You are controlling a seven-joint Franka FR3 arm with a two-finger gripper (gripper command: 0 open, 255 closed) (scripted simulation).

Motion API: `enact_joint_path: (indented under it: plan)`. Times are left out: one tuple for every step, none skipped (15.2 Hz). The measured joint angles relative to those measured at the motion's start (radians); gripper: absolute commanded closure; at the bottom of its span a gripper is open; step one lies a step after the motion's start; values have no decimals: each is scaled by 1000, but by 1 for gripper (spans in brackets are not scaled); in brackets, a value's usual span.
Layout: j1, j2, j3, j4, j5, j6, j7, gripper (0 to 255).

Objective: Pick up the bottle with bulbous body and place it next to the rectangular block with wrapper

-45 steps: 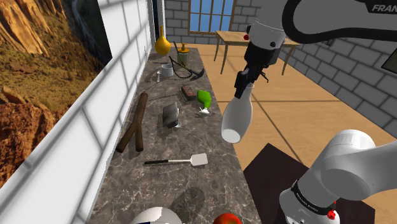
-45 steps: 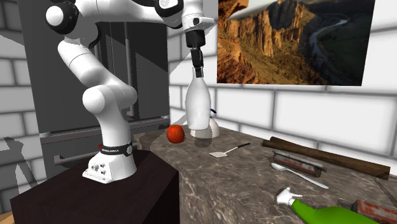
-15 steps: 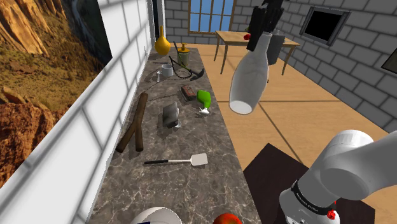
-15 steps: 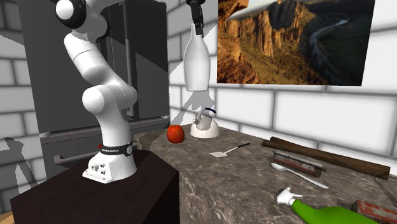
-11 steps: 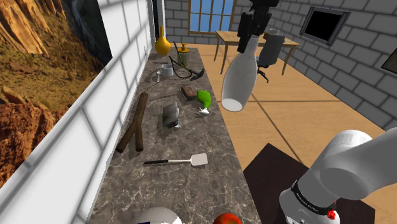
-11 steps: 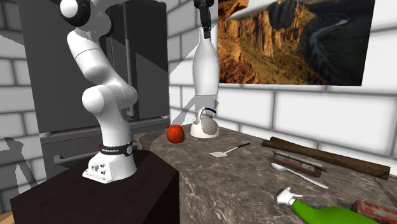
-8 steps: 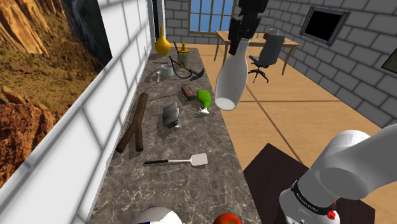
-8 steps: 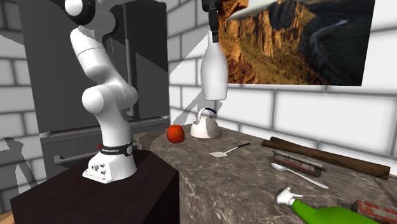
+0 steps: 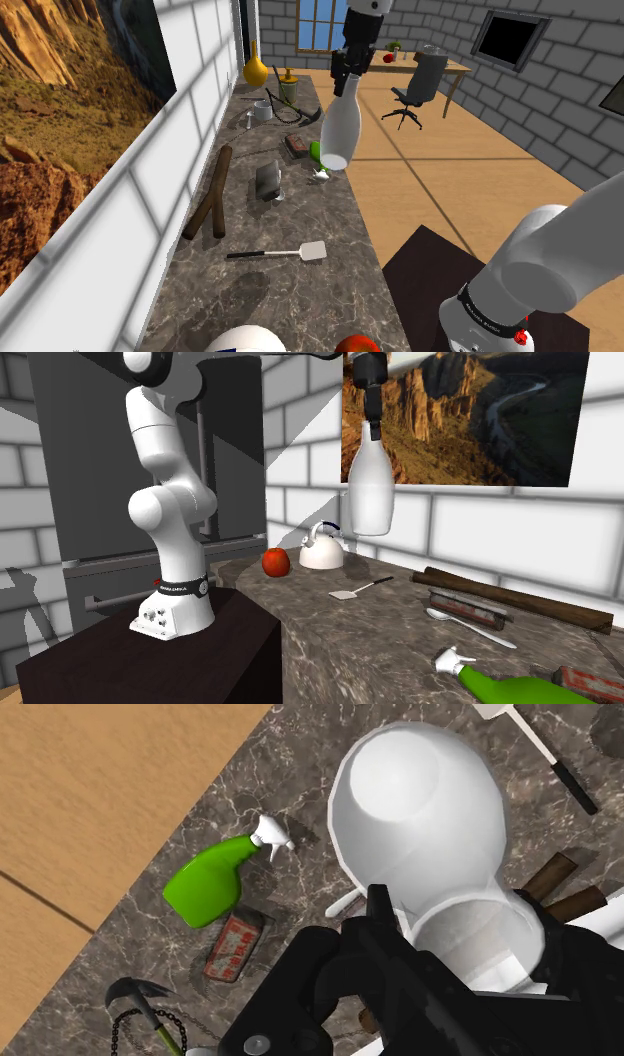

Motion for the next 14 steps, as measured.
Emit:
enact_joint_path:
  plan:
    - [-3,28,-4,15,-3,13,-7,255]
    - [-7,59,-8,29,-5,29,-15,255]
    - [-8,94,-8,47,-7,46,-15,255]
    - [-10,119,-11,52,-9,65,-21,255]
    - [-13,150,-14,65,-11,84,-27,255]
    - [-15,180,-16,88,-13,90,-30,255]
    - [-18,216,-19,109,-15,106,-36,255]
    - [-16,262,-17,144,-18,116,-32,255]
    - [-22,286,-22,158,-18,126,-44,255]
    - [-22,322,-23,188,-21,133,-45,255]
    - [-24,357,-25,217,-22,139,-48,255]
    - [-26,395,-26,248,-24,146,-52,255]
    - [-29,439,-29,293,-25,144,-58,255]
    - [-31,478,-31,328,-26,148,-63,255]
